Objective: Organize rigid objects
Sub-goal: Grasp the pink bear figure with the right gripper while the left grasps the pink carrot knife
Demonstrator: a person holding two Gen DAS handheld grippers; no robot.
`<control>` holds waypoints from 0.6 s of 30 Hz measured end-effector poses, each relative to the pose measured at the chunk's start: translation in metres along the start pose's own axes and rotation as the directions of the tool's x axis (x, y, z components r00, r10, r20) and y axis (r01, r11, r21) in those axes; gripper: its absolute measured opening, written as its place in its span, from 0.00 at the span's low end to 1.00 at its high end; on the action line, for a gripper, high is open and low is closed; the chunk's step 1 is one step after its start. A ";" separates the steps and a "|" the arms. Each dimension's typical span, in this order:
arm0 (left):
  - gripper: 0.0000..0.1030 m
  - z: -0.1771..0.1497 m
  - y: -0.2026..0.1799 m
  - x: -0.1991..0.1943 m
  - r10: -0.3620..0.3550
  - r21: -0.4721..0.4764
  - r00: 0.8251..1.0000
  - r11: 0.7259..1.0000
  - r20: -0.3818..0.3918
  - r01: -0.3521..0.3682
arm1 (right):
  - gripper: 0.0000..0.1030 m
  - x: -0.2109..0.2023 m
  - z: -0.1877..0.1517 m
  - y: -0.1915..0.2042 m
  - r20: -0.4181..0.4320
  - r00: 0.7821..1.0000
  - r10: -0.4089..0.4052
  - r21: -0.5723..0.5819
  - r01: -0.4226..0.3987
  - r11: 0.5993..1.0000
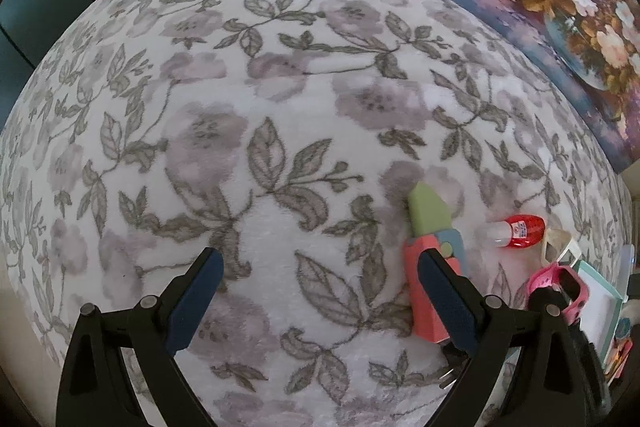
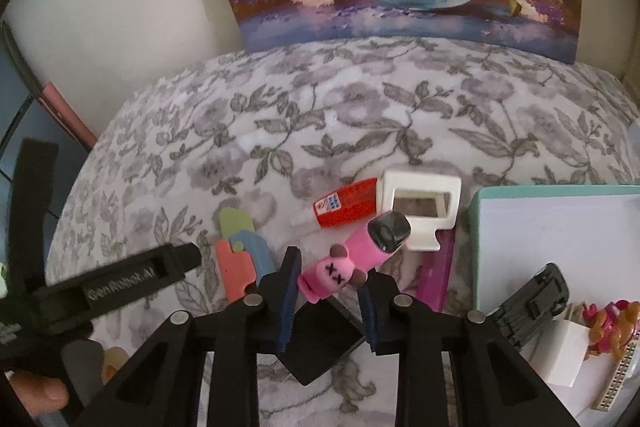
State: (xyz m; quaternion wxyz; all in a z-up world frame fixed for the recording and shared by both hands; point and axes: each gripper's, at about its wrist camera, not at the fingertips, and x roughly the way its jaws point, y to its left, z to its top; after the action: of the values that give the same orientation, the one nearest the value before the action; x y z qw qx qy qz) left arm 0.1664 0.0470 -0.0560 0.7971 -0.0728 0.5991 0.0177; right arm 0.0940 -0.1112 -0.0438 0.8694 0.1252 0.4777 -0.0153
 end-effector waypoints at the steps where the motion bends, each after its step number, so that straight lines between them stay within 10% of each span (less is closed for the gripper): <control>1: 0.95 -0.001 -0.002 -0.001 -0.001 0.005 1.000 1.000 0.002 0.001 | 0.20 -0.002 0.001 -0.002 0.005 1.000 -0.001 0.006 0.001 1.000; 18: 0.95 -0.015 -0.048 0.008 -0.028 0.129 1.000 0.991 0.013 0.026 | 0.16 -0.029 0.012 -0.043 0.057 0.998 0.005 0.107 -0.011 0.994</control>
State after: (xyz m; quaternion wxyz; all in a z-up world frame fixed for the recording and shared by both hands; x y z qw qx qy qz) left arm 0.1598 -0.0029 -0.0633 0.8048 -0.0290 0.5920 -0.0311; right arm 0.0812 -0.1585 -0.0221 0.8747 0.1732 0.4508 -0.0411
